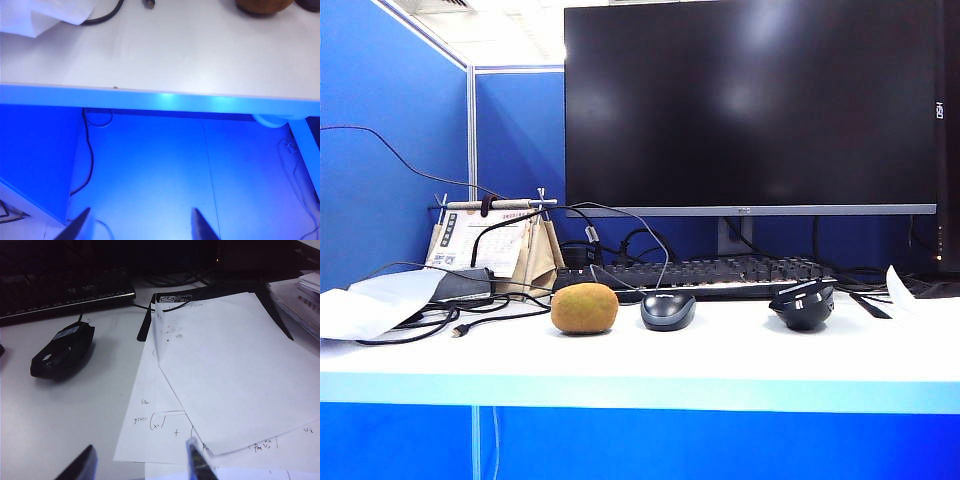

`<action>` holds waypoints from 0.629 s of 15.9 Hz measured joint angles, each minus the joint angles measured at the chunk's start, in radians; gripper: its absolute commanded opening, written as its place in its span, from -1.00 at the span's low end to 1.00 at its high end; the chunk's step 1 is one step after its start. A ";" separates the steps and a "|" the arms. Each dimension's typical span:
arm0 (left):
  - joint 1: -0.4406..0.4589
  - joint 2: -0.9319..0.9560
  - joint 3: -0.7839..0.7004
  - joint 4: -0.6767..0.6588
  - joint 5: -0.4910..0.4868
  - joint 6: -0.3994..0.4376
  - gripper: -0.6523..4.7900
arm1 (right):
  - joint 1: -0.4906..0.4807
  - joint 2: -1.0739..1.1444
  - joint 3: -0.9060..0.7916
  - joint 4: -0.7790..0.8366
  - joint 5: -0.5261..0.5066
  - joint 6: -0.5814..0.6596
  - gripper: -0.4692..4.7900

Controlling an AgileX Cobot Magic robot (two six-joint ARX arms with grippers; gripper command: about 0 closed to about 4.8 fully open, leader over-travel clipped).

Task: Pick up the kiwi and place it near the upside-down mouse.

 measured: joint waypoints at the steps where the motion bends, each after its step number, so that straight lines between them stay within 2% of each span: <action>1: 0.000 0.000 0.000 0.001 0.000 0.000 0.18 | 0.000 0.000 0.000 0.000 0.000 0.000 0.08; 3: 0.000 0.000 0.000 0.001 0.001 -0.041 0.18 | 0.000 0.000 0.000 0.000 0.000 0.000 0.08; 10: 0.000 0.001 0.000 -0.030 0.001 -0.045 0.18 | 0.000 0.000 0.000 0.003 0.000 0.000 0.08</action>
